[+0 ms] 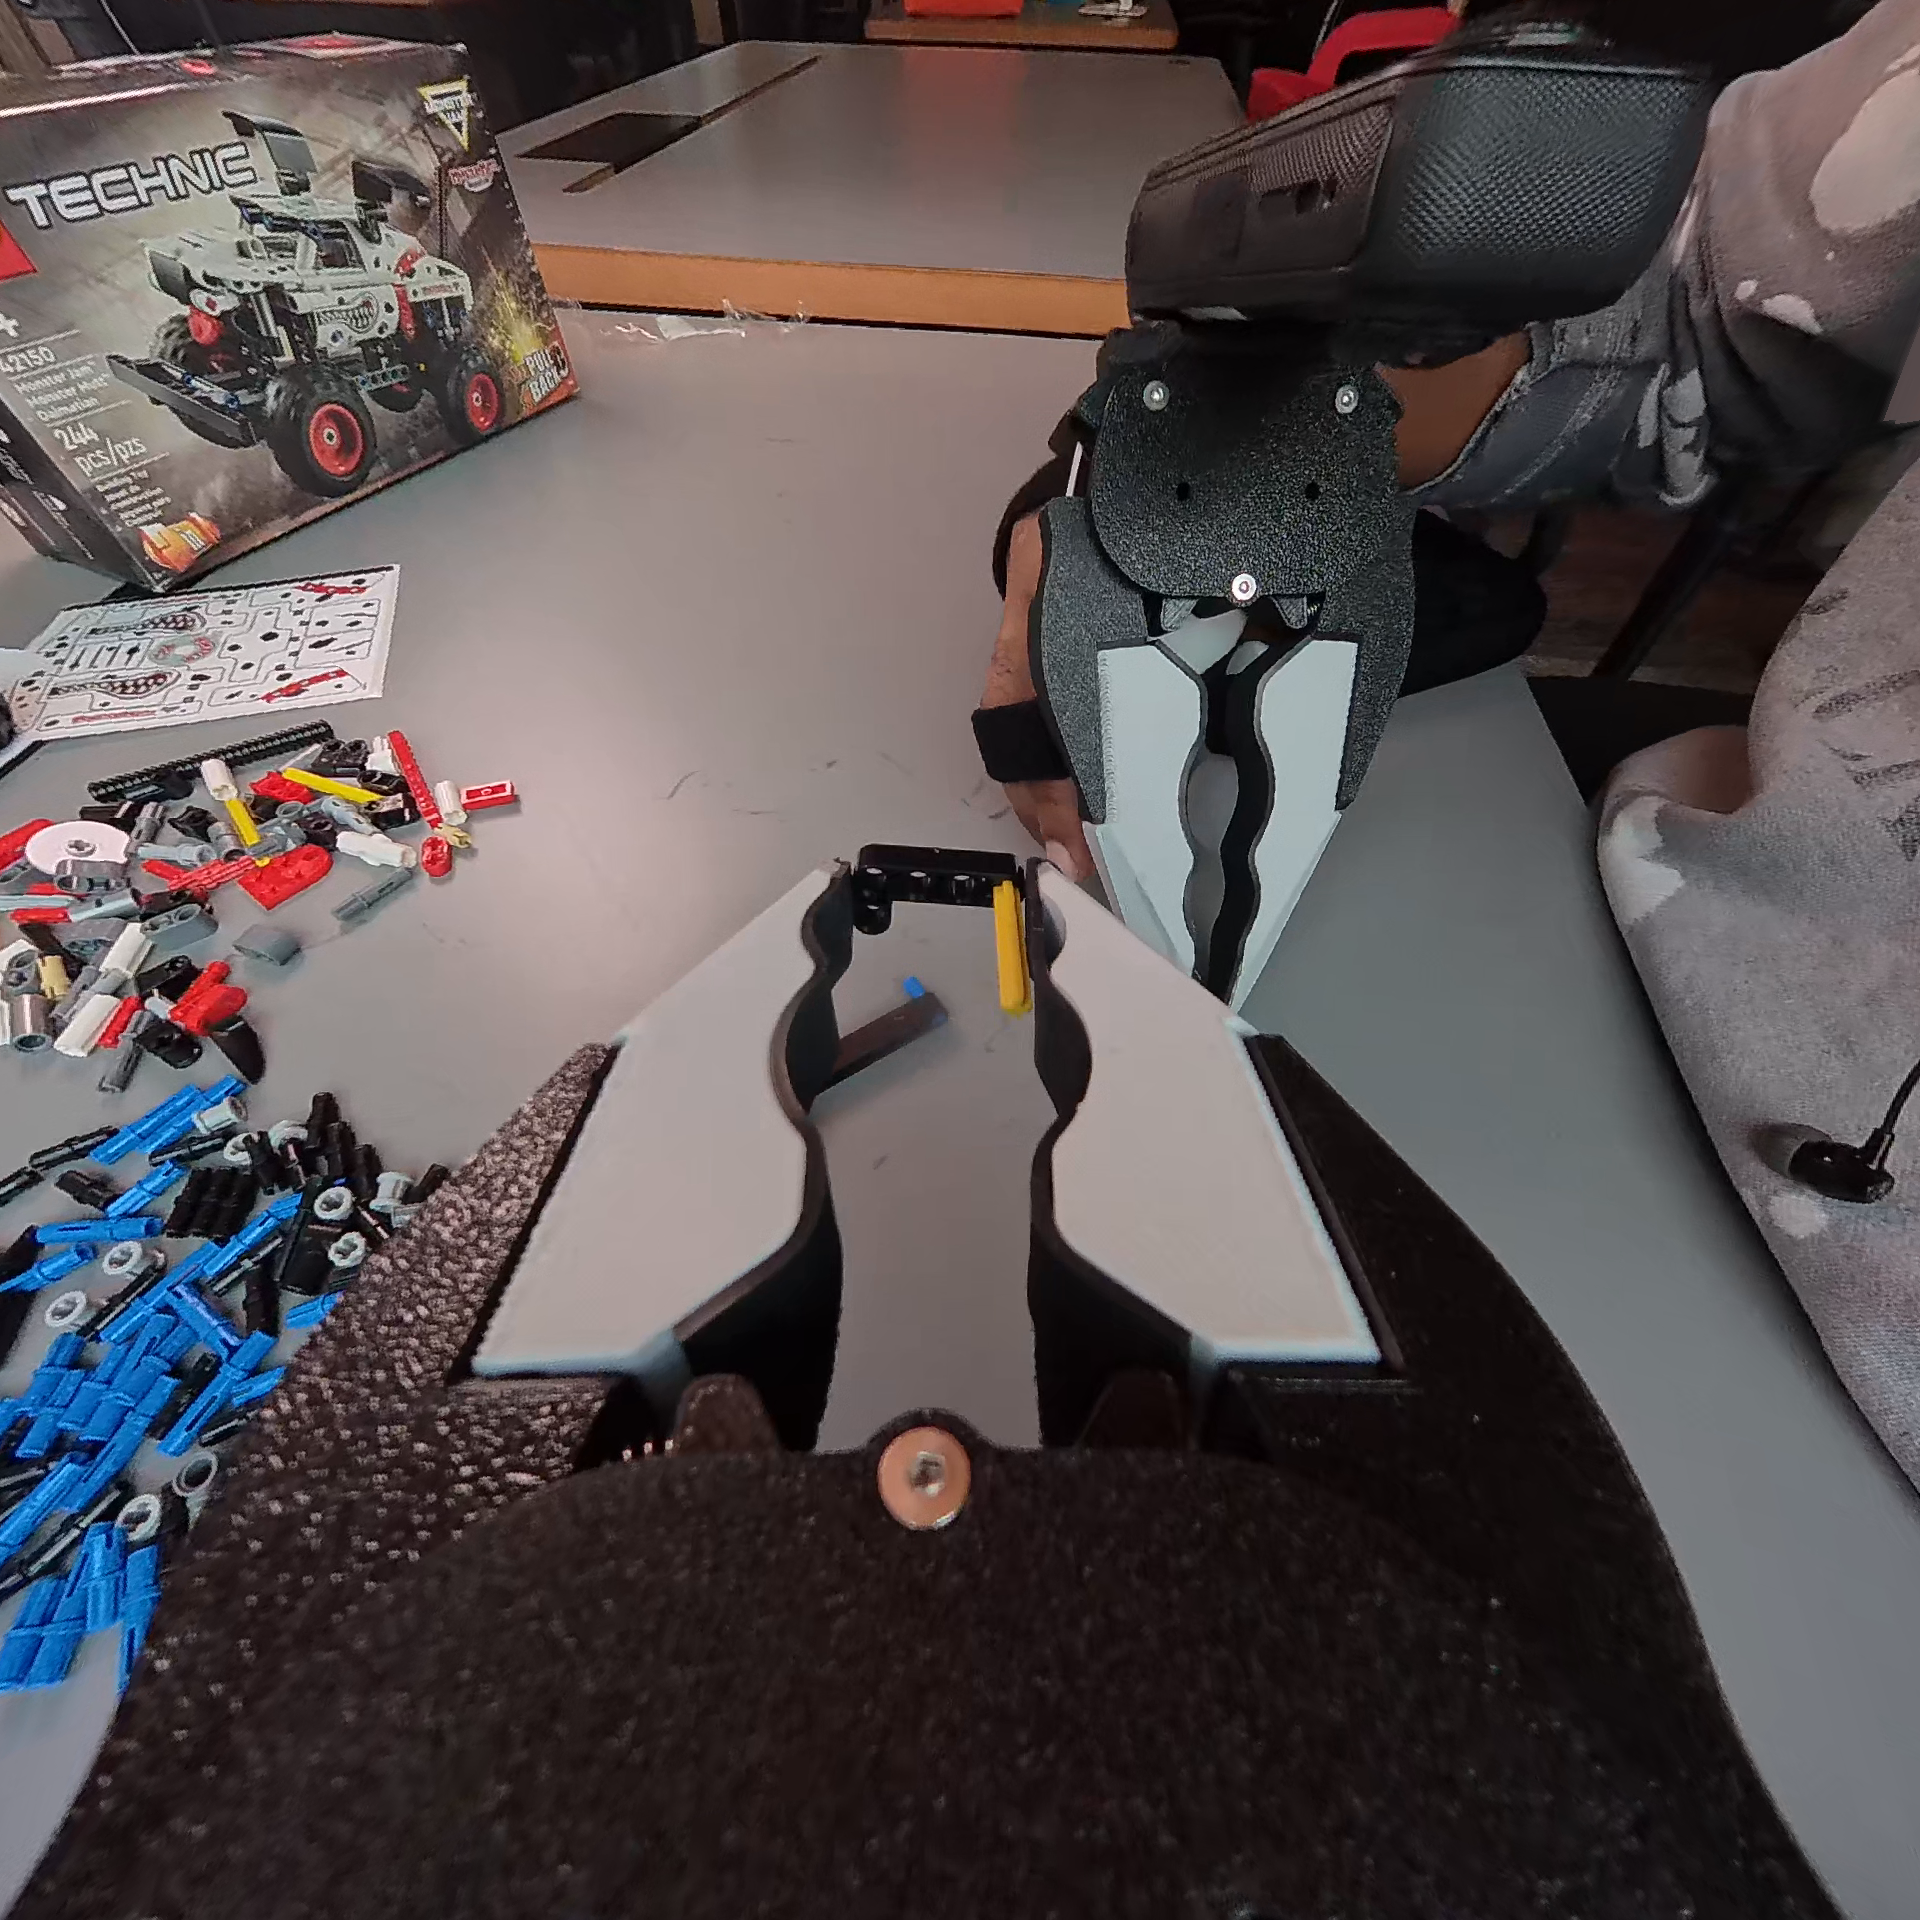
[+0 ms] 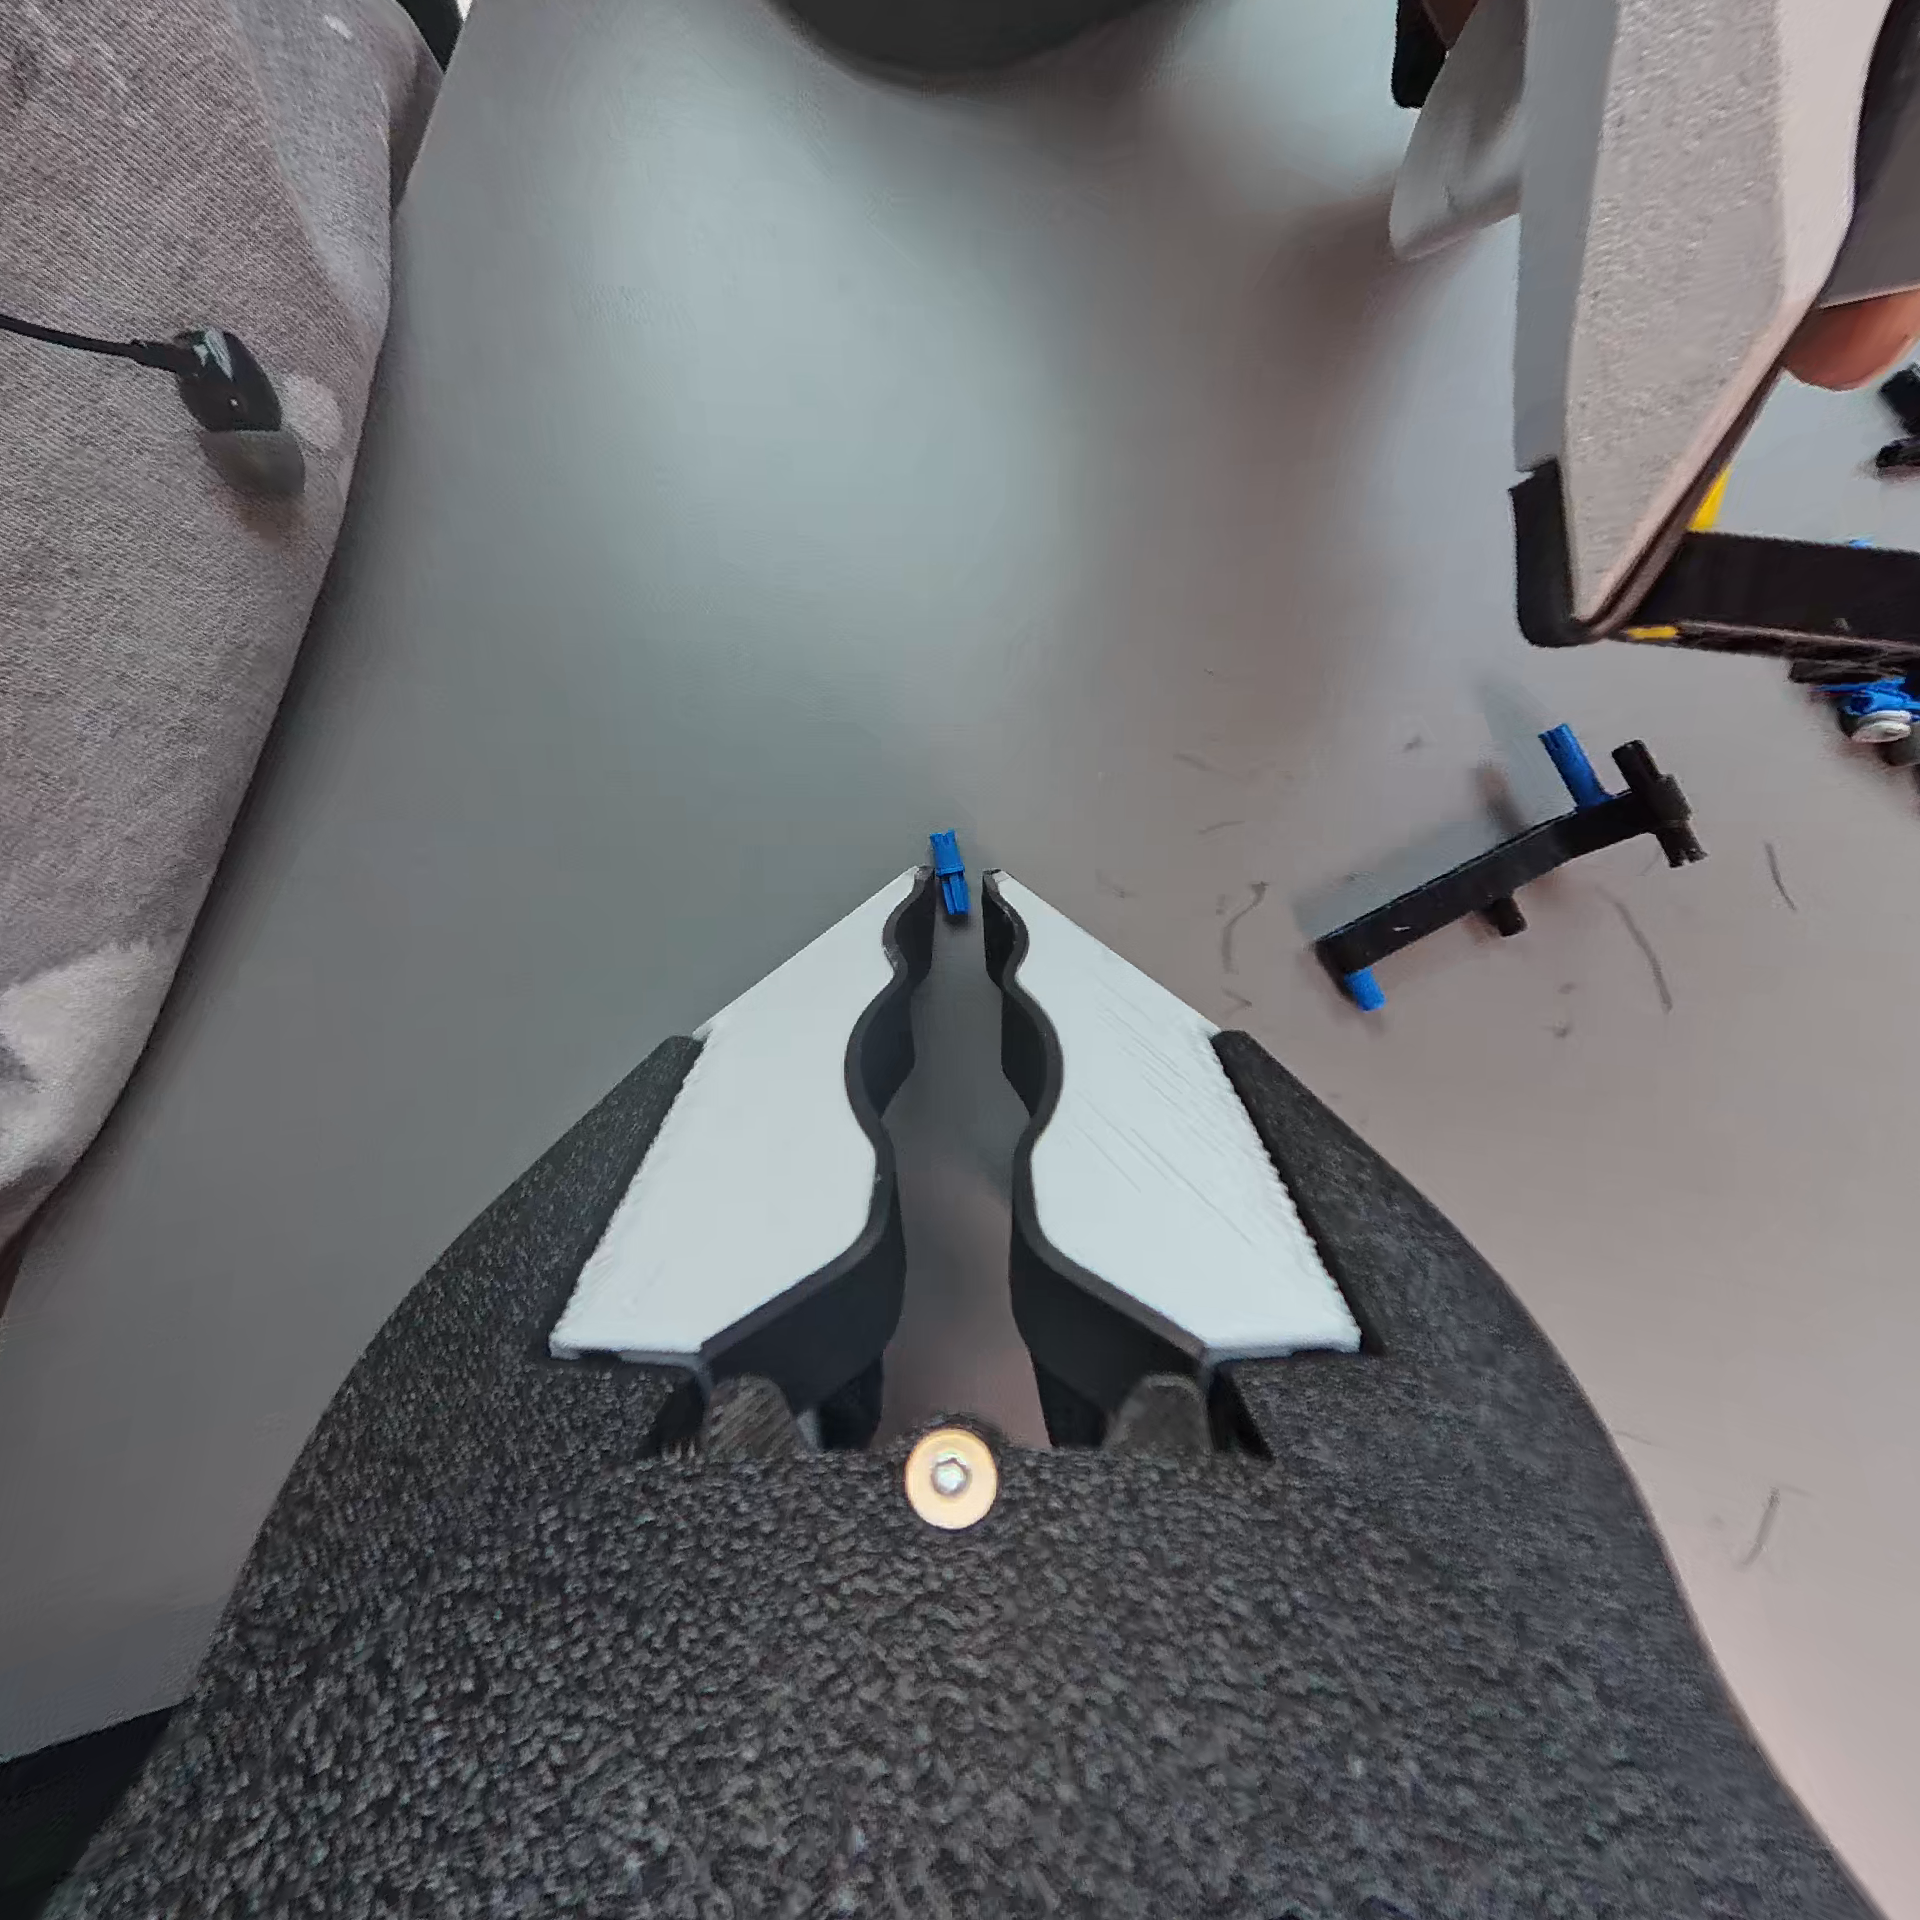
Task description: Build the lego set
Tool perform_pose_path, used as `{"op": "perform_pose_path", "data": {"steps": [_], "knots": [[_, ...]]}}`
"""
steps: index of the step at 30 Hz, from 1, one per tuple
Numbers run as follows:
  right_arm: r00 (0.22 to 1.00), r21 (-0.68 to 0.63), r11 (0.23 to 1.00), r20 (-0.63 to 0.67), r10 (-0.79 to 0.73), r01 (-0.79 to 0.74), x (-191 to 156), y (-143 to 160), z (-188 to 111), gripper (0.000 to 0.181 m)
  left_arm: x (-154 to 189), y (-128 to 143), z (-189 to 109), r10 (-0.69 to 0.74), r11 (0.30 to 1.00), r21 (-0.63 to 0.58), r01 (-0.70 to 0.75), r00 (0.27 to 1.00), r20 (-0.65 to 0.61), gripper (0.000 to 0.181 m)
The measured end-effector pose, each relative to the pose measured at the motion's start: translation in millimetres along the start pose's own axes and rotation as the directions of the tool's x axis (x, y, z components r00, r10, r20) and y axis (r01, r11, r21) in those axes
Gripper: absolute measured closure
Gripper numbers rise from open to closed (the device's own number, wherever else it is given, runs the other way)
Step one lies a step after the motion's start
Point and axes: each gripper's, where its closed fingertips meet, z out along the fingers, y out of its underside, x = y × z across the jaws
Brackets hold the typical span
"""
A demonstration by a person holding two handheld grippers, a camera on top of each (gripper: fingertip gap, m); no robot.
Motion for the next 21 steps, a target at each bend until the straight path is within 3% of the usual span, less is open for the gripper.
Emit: {"op": "perform_pose_path", "data": {"steps": [1, 7, 13, 21], "knots": [[1.0, 0.017, 1.0, 0.003, 0.004, -0.005, 0, 0, 0, 0.173, 0, 0, 0, -0.001, 1.0, -0.001, 0.001, 1.0, -0.001, 0.148], [0.998, 0.072, 0.997, -0.057, 0.027, -0.023, 11, 1, -2, 0.178, 8, -5, -2, -0.002, 0.999, 0.036, 0.004, 0.999, -0.054, 0.148], [0.957, 0.285, 0.951, -0.219, 0.19, -0.123, 69, -24, -69, 0.178, 15, -21, -9, -0.053, 0.986, 0.148, 0.075, 0.987, -0.151, 0.148], [0.955, 0.368, 0.902, -0.098, 0.278, -0.225, 76, -64, -87, 0.178, 13, -38, -23, -0.124, 0.942, 0.273, 0.195, 0.959, -0.256, 0.148]]}}
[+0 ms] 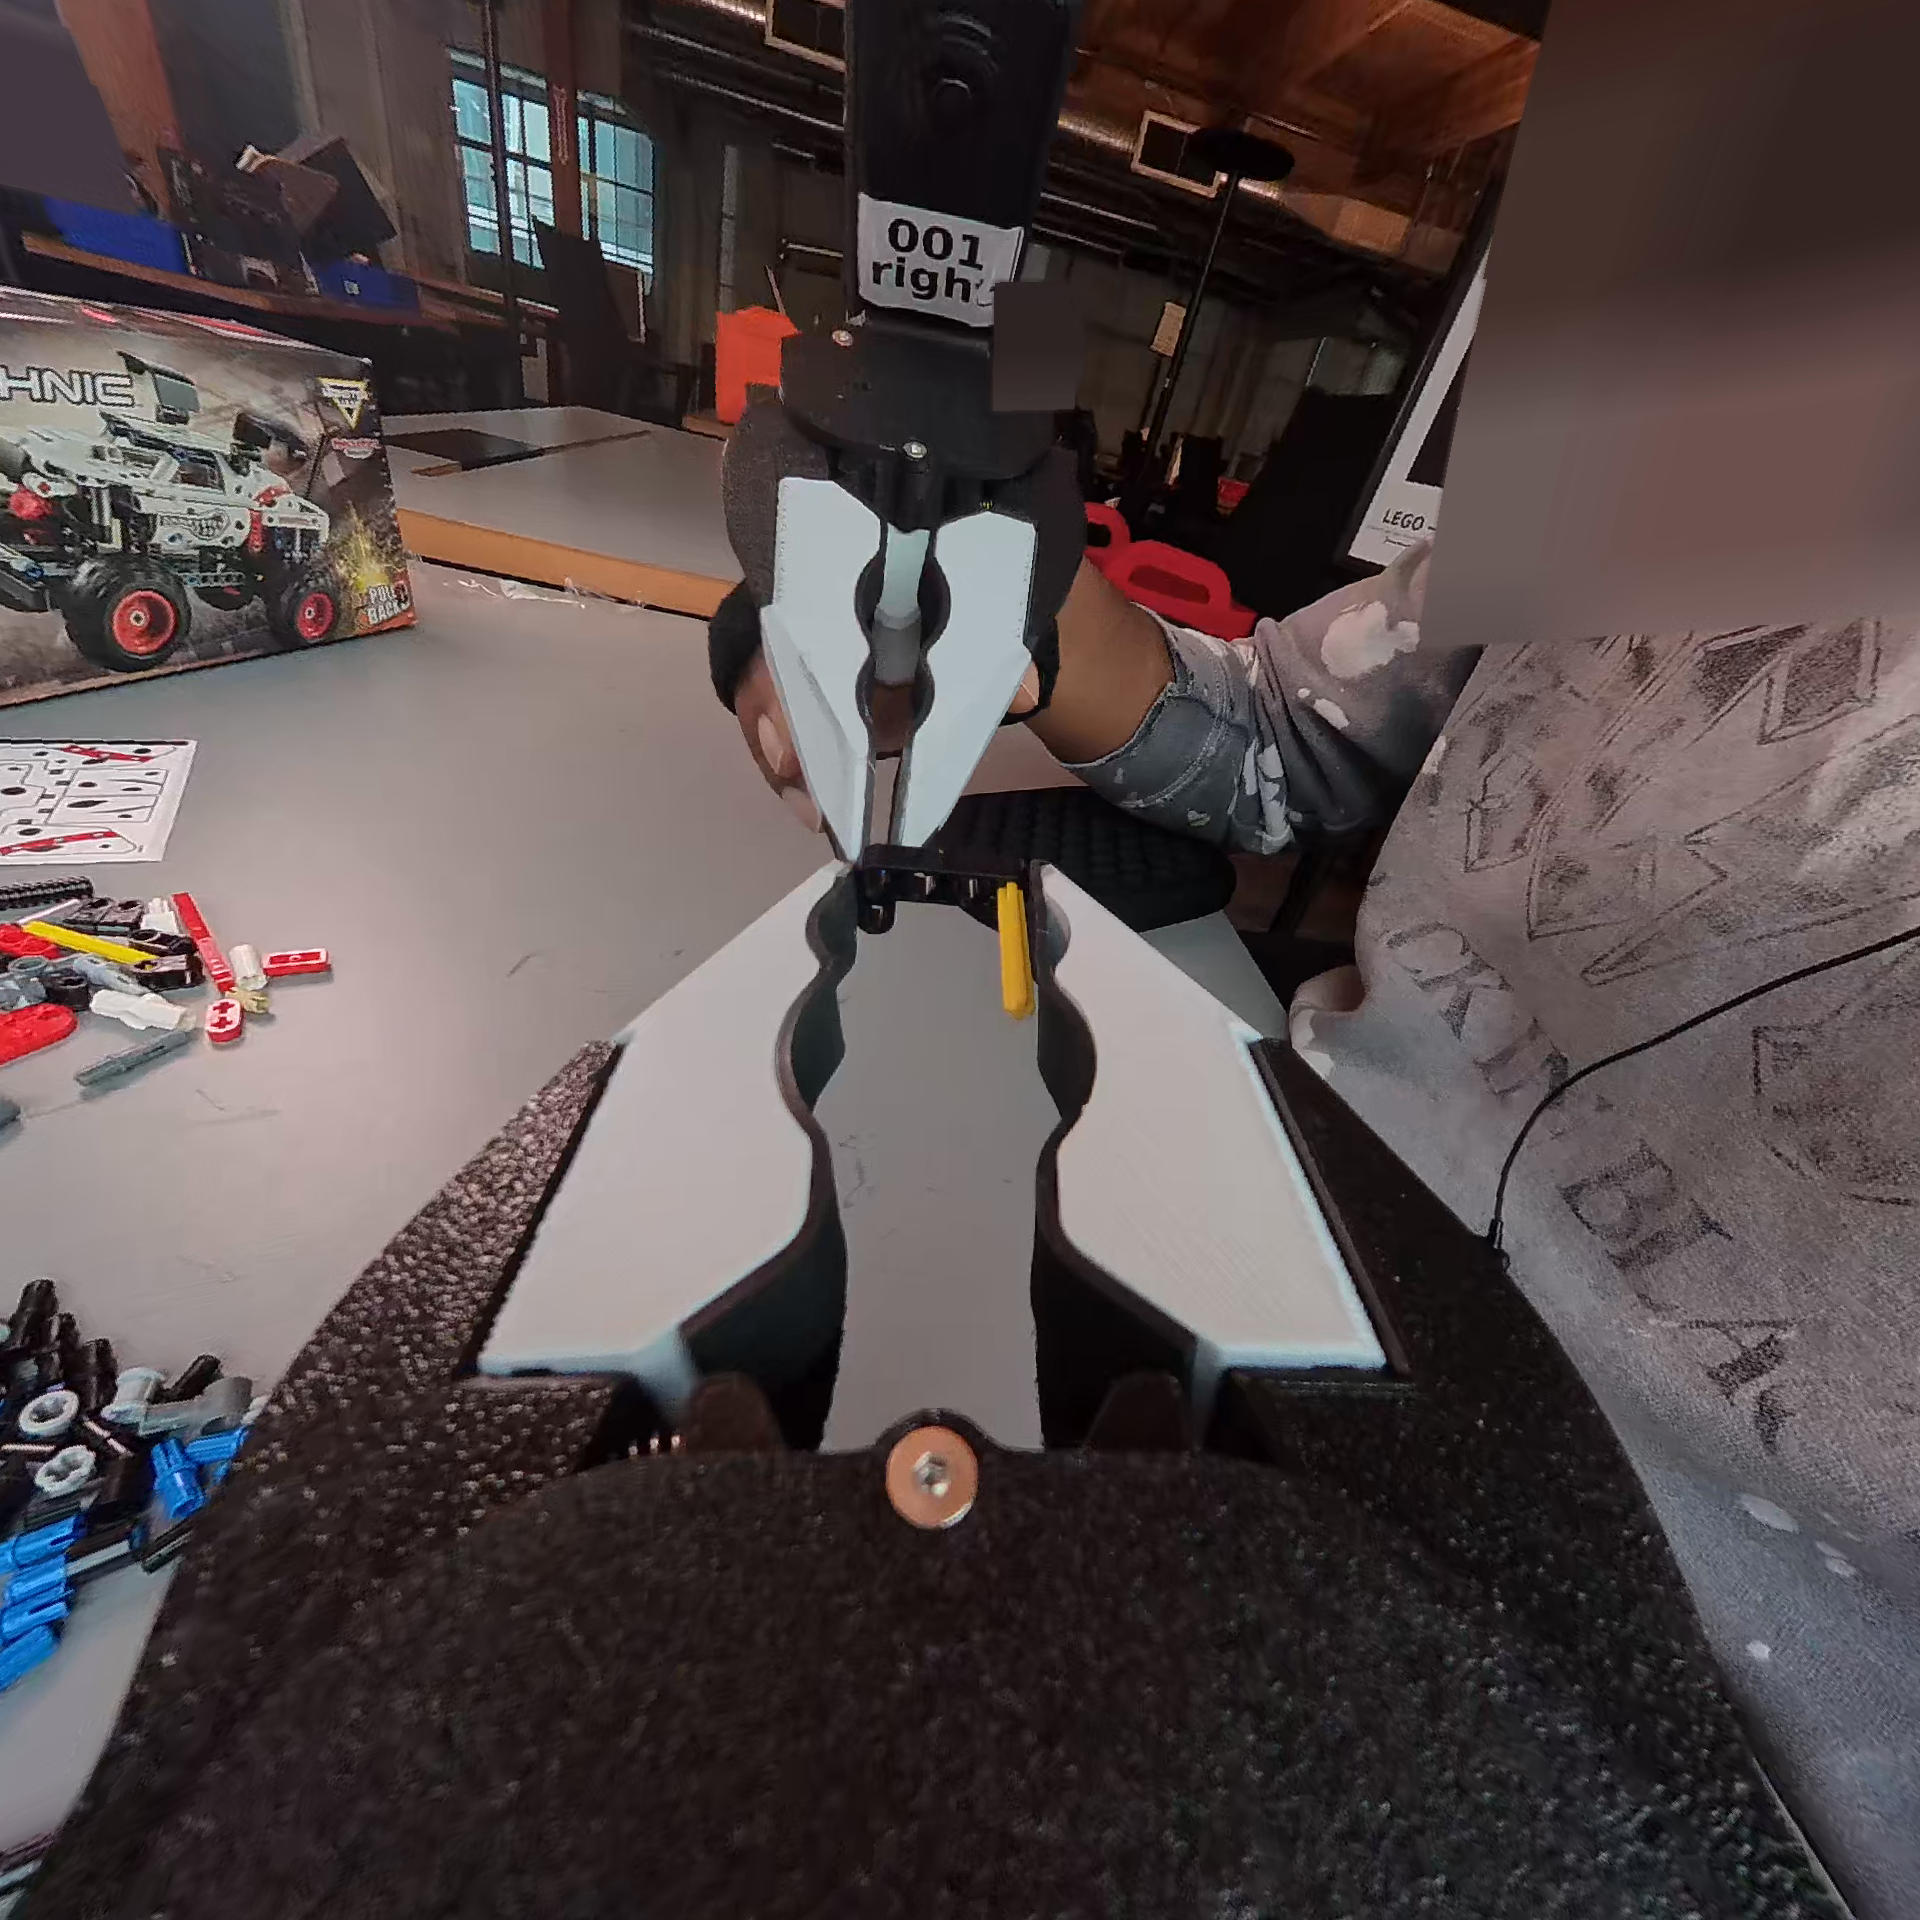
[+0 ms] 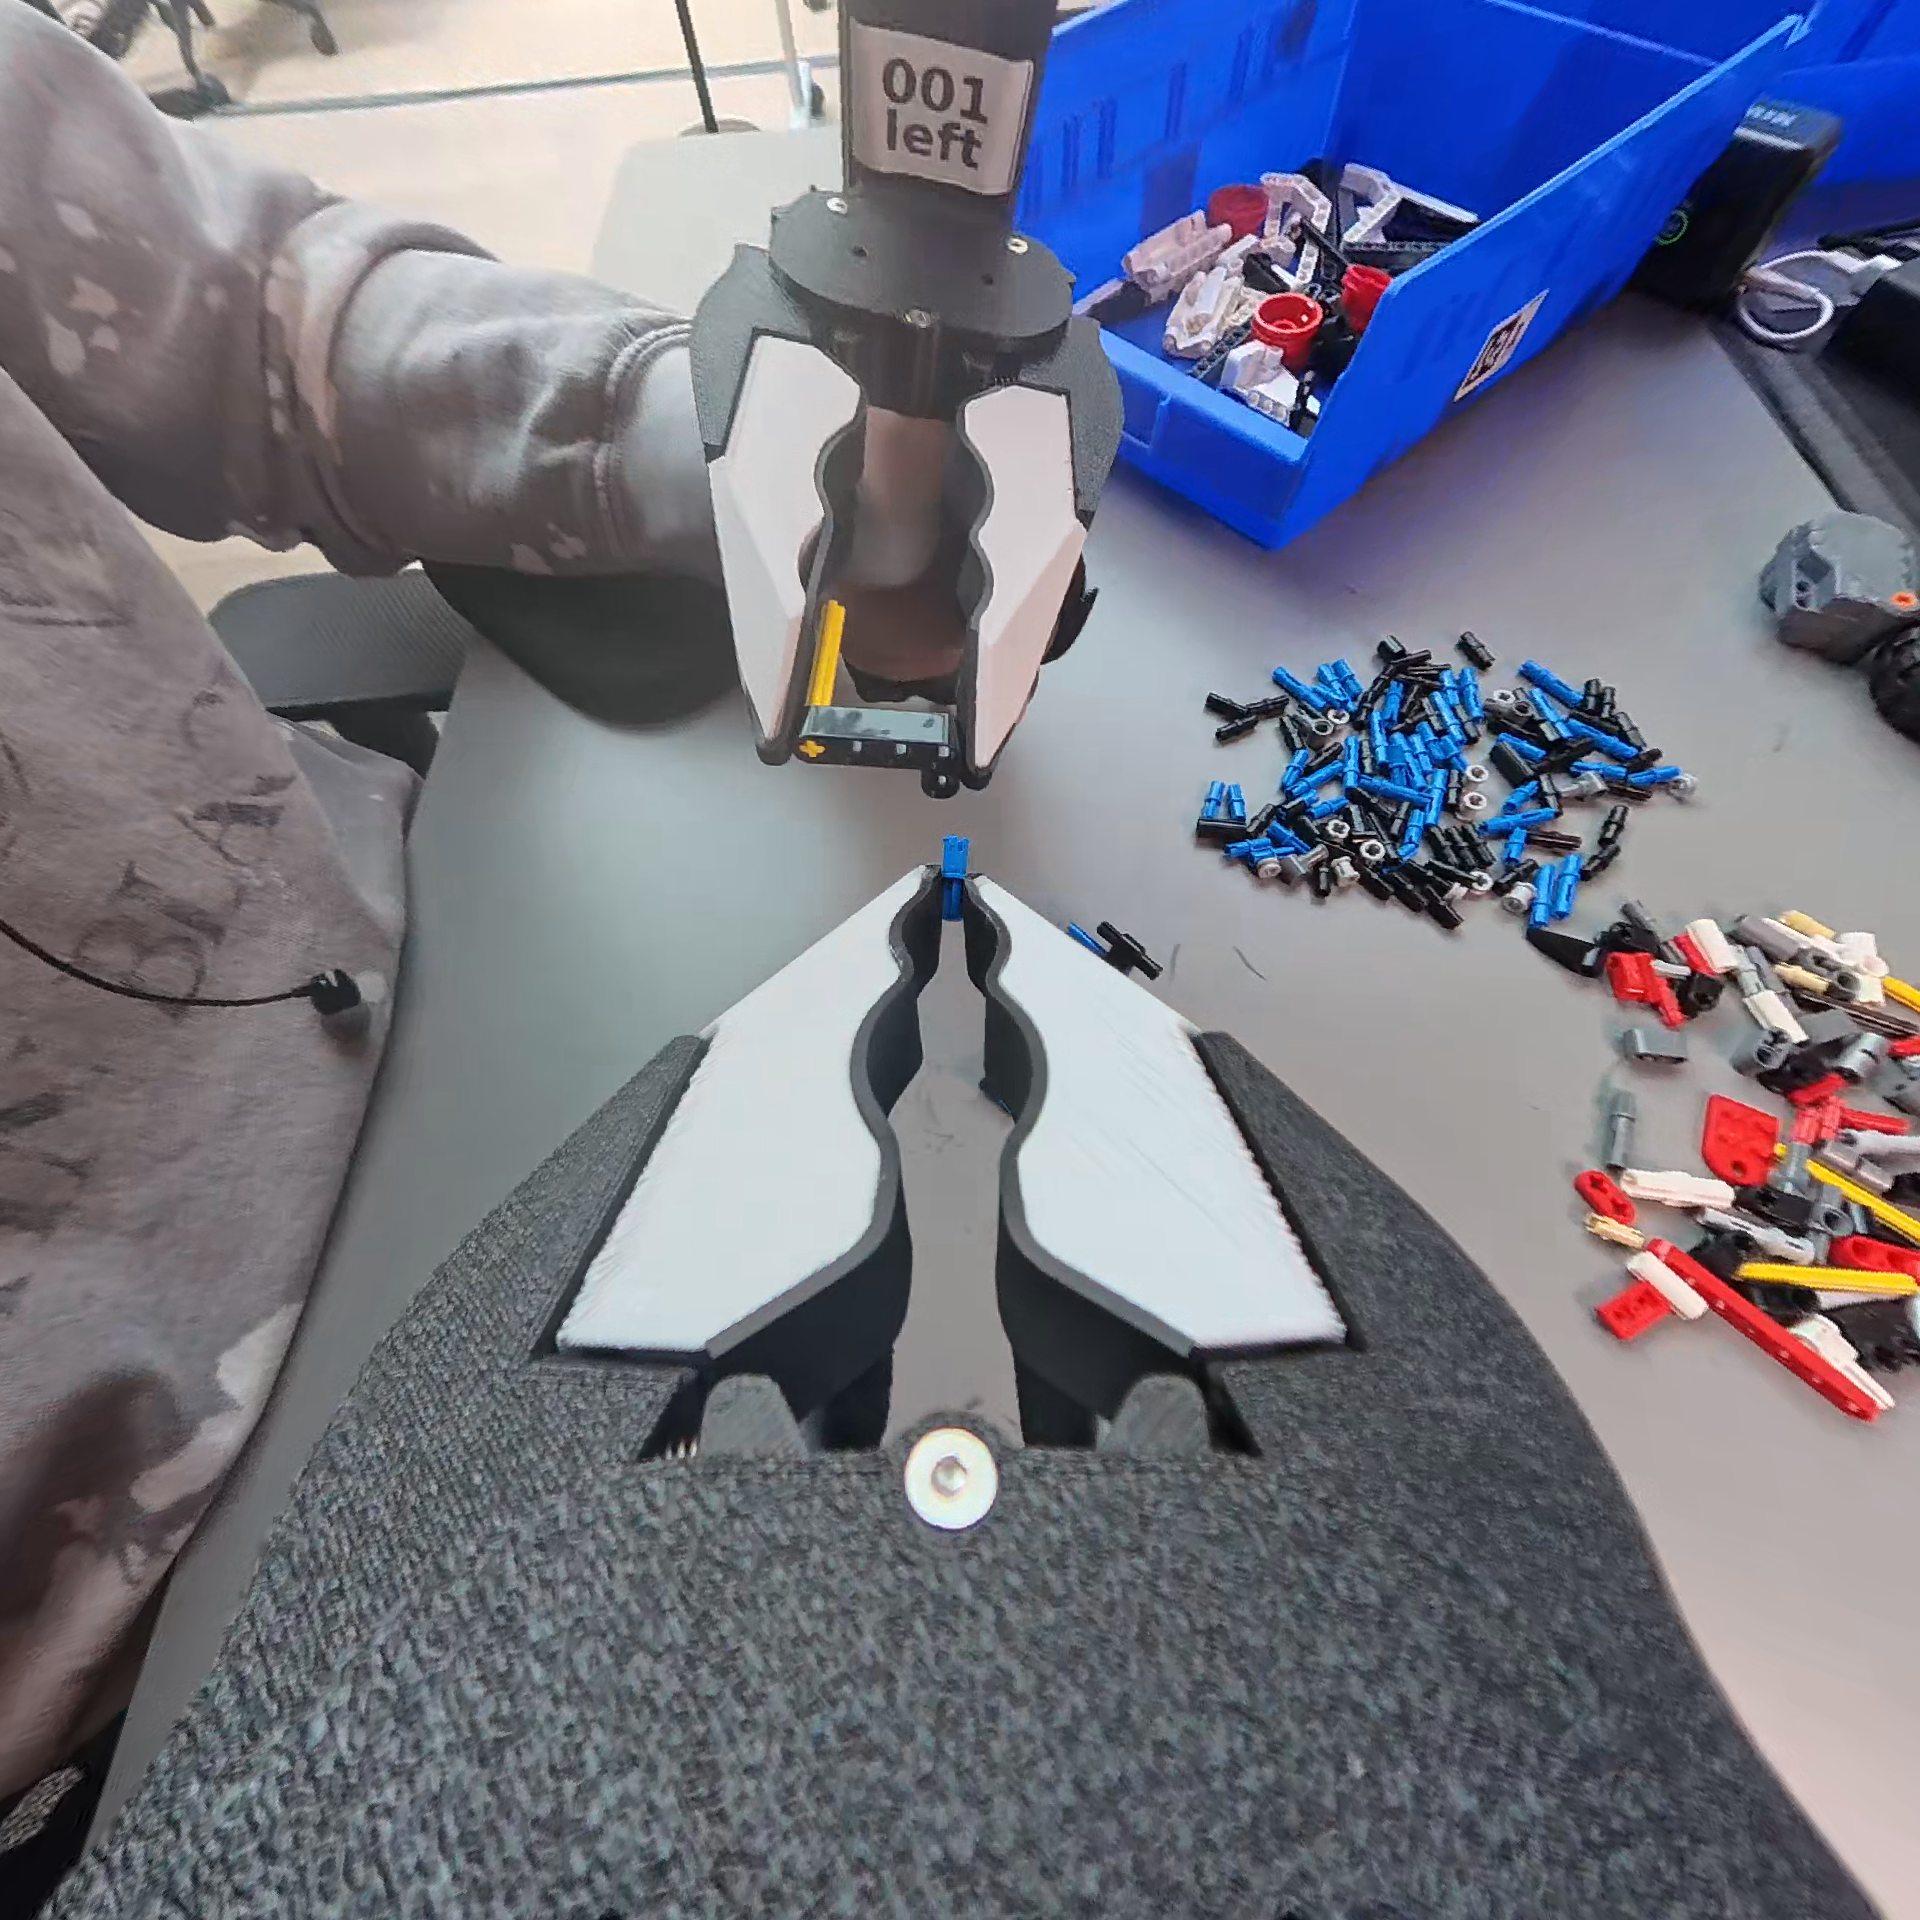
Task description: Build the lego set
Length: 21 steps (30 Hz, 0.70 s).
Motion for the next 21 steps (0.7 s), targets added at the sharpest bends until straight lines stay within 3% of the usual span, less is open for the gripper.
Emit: {"op": "perform_pose_path", "data": {"steps": [8, 14, 21], "knots": [[0.999, -0.03, 0.999, -0.026, -0.035, 0.034, -2, 2, 2, 0.178, -2, 13, 9, -0.002, 0.996, -0.085, 0.003, 1.0, 0.006, 0.149], [0.992, -0.13, 0.987, -0.072, -0.108, 0.098, 0, 17, 7, 0.178, -7, 30, 15, 0.007, 0.977, -0.213, 0.005, 0.998, 0.059, 0.149], [0.974, -0.182, 0.964, -0.076, -0.213, 0.196, 0, 35, 18, 0.178, -11, 52, 15, 0.137, 0.913, -0.4, -0.079, 0.984, 0.117, 0.149]]}}
